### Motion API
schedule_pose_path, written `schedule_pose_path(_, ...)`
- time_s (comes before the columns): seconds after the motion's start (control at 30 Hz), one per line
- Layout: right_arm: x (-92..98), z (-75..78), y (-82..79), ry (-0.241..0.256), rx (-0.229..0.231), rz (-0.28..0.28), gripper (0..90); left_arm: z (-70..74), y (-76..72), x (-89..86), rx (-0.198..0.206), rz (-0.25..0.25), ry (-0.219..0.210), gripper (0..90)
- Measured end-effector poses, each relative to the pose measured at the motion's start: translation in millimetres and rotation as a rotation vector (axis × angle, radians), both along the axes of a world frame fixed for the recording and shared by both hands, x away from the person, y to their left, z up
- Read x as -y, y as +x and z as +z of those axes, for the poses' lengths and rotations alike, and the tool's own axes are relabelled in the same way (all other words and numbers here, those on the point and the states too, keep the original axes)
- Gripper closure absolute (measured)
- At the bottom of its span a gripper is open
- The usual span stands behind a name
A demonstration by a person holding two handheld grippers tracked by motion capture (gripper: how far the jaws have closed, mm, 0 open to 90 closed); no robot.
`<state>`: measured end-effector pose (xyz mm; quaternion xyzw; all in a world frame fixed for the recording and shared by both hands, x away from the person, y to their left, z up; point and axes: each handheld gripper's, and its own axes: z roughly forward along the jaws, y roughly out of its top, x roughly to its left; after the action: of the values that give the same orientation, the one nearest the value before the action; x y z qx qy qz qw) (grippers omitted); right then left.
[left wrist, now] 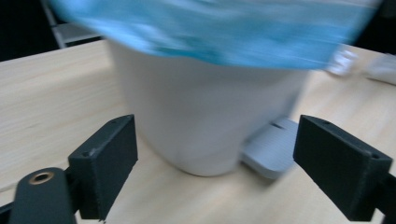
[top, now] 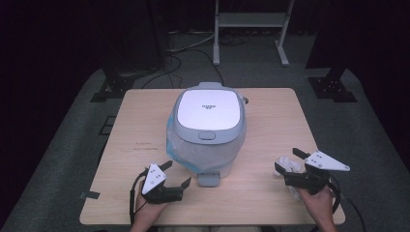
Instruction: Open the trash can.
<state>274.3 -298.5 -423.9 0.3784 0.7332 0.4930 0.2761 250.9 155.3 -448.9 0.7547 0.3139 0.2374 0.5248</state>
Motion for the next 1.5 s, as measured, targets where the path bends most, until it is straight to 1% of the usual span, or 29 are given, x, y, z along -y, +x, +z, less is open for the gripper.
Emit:
schedule_pose_path(0.07,0.2,0.1,0.0,0.0,0.002,0.001,13.2,-1.3,-4.7,7.3,-0.001,-0.044,0.008,17.7)
schedule_pose_path(0.13,0.1,0.1,-0.3,0.0,0.003,0.002,13.2,-3.9,-8.6,20.5,-0.002,-0.097,0.039,24.2)
schedule_pose_path(0.17,0.1,0.1,-0.3,0.0,0.003,0.002,13.2,-3.9,-8.6,20.5,-0.002,-0.097,0.039,25.5)
schedule_pose_path(0.2,-0.1,0.1,-0.4,-0.001,0.003,0.003,13.2,-7.2,-6.9,27.9,-0.003,-0.121,0.061,29.4)
schedule_pose_path(0.23,-0.1,0.1,-0.4,-0.001,0.003,0.003,13.2,-7.2,-6.9,27.9,-0.003,-0.121,0.061,33.0)
schedule_pose_path(0.27,-0.3,0.1,-0.4,-0.002,0.004,0.005,13.2,-10.9,-4.0,34.3,-0.022,-0.129,0.075,34.8)
schedule_pose_path(0.3,-0.5,0.1,-0.5,-0.004,0.005,0.006,13.2,-12.5,-2.5,37.1,-0.028,-0.144,0.081,38.5)
schedule_pose_path(0.33,-0.7,0.1,-0.7,-0.005,0.005,0.008,13.2,-12.5,-2.5,37.1,-0.028,-0.144,0.081,41.4)
schedule_pose_path(0.37,-0.8,0.1,-0.9,-0.005,0.004,0.007,13.2,-14.5,-0.9,42.5,-0.033,-0.16,0.094,44.5)
schedule_pose_path(0.4,-0.7,0.1,-1.0,-0.006,0.005,0.007,13.2,-14.5,-0.9,42.5,-0.033,-0.16,0.094,47.8)
schedule_pose_path(0.47,-0.3,-0.1,-0.8,-0.006,0.004,0.008,13.2,-15.5,1.1,47.5,-0.034,-0.173,0.116,54.1)
schedule_pose_path(0.5,-0.3,-0.1,-0.8,-0.006,0.004,0.008,13.2,-15.9,1.8,50.0,-0.035,-0.174,0.117,54.1)
schedule_pose_path(0.53,-0.2,-0.1,-0.8,-0.006,0.003,0.007,13.2,-16.0,2.5,52.5,-0.036,-0.178,0.12,57.6)
schedule_pose_path(0.57,-0.3,-0.2,-1.0,-0.006,0.003,0.009,13.2,-16.4,3.2,55.4,-0.035,-0.181,0.125,64.3)
schedule_pose_path(0.6,-0.3,-0.2,-1.0,-0.006,0.003,0.009,13.2,-16.5,4.2,57.9,-0.036,-0.188,0.138,64.3)
schedule_pose_path(0.7,-0.6,-0.1,-1.5,-0.006,0.004,0.01,13.2,-17.9,7.2,65.1,-0.04,-0.197,0.163,74.9)
schedule_pose_path(0.73,-0.6,-0.1,-1.5,-0.006,0.004,0.011,13.2,-18.4,9.4,69.2,-0.034,-0.195,0.178,76.5)
schedule_pose_path(0.8,-0.4,-0.1,-1.6,-0.006,0.004,0.011,13.2,-18.7,12.0,72.2,-0.031,-0.184,0.189,78.1)
schedule_pose_path(0.9,-0.3,-0.1,-1.6,-0.008,0.004,0.012,13.2,-19.4,14.3,74.6,-0.034,-0.172,0.196,78.3)
schedule_pose_path(0.97,-0.4,-0.3,-1.5,-0.008,0.002,0.014,13.2,-20.8,16.0,77.2,-0.032,-0.159,0.212,78.3)
schedule_pose_path(1.0,-0.6,-0.5,-1.5,-0.008,0.0,0.013,13.2,-21.4,16.4,78.1,-0.03,-0.156,0.208,78.2)
schedule_pose_path(1.07,-1.1,-0.7,-1.4,-0.012,0.0,0.016,13.2,-22.3,17.7,80.8,-0.022,-0.129,0.219,77.7)
schedule_pose_path(1.13,-1.4,-0.7,-1.5,-0.012,0.0,0.016,13.2,-22.8,17.6,81.6,-0.015,-0.119,0.226,77.5)
schedule_pose_path(1.23,-2.1,-1.0,-1.7,-0.014,-0.001,0.018,13.2,-25.1,14.4,84.4,0.016,-0.104,0.246,78.1)
schedule_pose_path(1.27,-2.6,-1.0,-1.9,-0.017,0.0,0.019,13.3,-26.3,12.7,86.2,0.018,-0.098,0.246,81.2)
schedule_pose_path(1.4,-2.7,-0.8,-2.2,-0.016,0.001,0.019,13.2,-27.2,12.9,85.9,0.014,-0.101,0.245,81.7)
schedule_pose_path(1.43,-2.7,-0.8,-2.3,-0.016,0.001,0.019,13.2,-27.6,12.6,86.1,0.019,-0.102,0.247,81.7)
schedule_pose_path(1.47,-2.7,-0.7,-2.4,-0.016,0.001,0.018,13.3,-29.8,10.3,87.2,0.047,-0.106,0.263,81.8)
schedule_pose_path(1.5,-2.9,-0.6,-2.6,-0.017,0.002,0.019,13.3,-31.2,8.7,87.7,0.058,-0.105,0.267,84.5)
